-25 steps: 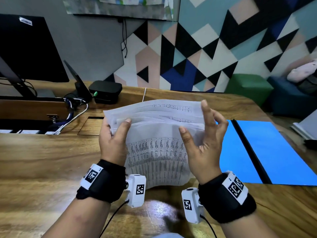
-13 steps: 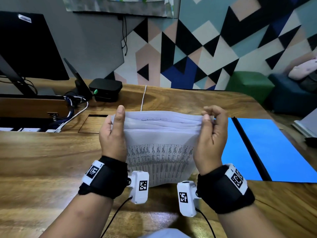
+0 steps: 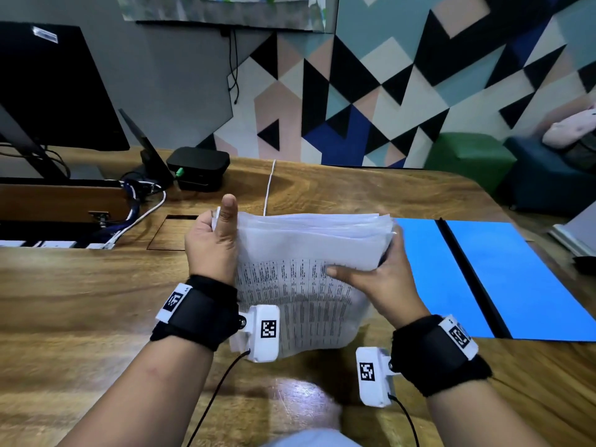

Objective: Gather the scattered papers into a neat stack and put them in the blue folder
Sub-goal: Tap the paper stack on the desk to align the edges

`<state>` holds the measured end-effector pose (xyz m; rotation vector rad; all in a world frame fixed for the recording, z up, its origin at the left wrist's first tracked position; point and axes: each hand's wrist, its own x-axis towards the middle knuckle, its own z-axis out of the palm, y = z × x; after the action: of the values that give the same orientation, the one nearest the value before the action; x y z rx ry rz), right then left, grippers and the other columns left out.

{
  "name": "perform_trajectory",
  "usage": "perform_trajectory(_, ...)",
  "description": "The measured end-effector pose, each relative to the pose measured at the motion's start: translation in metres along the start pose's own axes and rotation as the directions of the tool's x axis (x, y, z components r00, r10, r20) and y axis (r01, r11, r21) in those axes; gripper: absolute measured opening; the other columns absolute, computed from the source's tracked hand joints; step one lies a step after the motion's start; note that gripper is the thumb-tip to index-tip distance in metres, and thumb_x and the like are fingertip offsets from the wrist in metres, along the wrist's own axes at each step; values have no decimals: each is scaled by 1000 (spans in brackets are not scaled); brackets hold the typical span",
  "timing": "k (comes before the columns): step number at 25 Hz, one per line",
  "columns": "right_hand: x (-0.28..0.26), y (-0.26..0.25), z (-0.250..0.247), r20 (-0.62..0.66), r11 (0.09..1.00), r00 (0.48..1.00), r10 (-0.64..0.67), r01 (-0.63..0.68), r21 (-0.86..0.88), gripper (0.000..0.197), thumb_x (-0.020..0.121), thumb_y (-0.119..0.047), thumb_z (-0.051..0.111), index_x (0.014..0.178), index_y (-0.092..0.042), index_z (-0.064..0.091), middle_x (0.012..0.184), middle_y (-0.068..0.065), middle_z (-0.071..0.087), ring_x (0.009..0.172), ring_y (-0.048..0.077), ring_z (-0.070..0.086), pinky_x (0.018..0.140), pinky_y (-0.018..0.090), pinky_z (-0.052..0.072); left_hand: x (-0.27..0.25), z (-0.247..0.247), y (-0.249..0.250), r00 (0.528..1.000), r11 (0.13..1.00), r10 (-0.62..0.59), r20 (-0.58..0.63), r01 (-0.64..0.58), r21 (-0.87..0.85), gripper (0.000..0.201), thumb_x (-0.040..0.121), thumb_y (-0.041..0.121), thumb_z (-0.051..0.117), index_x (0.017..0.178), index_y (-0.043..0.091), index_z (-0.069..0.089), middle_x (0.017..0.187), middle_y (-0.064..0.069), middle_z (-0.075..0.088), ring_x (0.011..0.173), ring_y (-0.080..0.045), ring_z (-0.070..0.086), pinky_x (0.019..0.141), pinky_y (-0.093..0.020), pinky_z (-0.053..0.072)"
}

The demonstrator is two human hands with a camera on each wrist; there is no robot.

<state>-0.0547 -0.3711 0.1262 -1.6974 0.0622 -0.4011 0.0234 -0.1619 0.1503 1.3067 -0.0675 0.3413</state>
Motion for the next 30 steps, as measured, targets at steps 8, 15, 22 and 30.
perform_trajectory(8, 10, 54, 2, 41, 927, 947, 320, -322, 191, 36, 66, 8, 77, 99, -6, 71, 93, 1, 76, 88, 14, 72, 90, 37, 53, -23, -40, -69, 863, 913, -405, 300, 362, 190, 86, 23, 34, 96, 100, 9, 69, 88, 0, 78, 85, -12, 74, 81, -28, 58)
perform_trajectory(15, 19, 31, 6, -73, 945, 978, 194, -166, 282, 35, 73, 5, 74, 107, -1, 67, 91, -3, 76, 88, 10, 70, 78, 20, 55, -12, -28, -55, 935, 961, -275, 223, 271, 52, 35, 64, -10, 76, 92, 10, 70, 82, 4, 78, 78, -10, 73, 67, -25, 58)
perform_trajectory(22, -2, 82, -18, 15, 924, 958, 286, -272, -268, 44, 76, 10, 63, 97, -29, 59, 95, -8, 66, 91, 11, 61, 81, 23, 53, -16, -45, -77, 918, 939, -342, 202, 339, 51, 53, 49, 10, 89, 98, 11, 68, 87, 2, 78, 88, -16, 73, 72, -28, 60)
perform_trajectory(30, -12, 104, -14, -273, 949, 913, 304, -265, 171, 40, 79, 22, 51, 62, -14, 55, 60, -1, 58, 62, 12, 54, 61, 25, 51, -21, -52, -81, 916, 937, -341, 210, 349, 0, 64, 26, 31, 94, 84, 13, 73, 82, 2, 78, 78, -10, 74, 71, -25, 59)
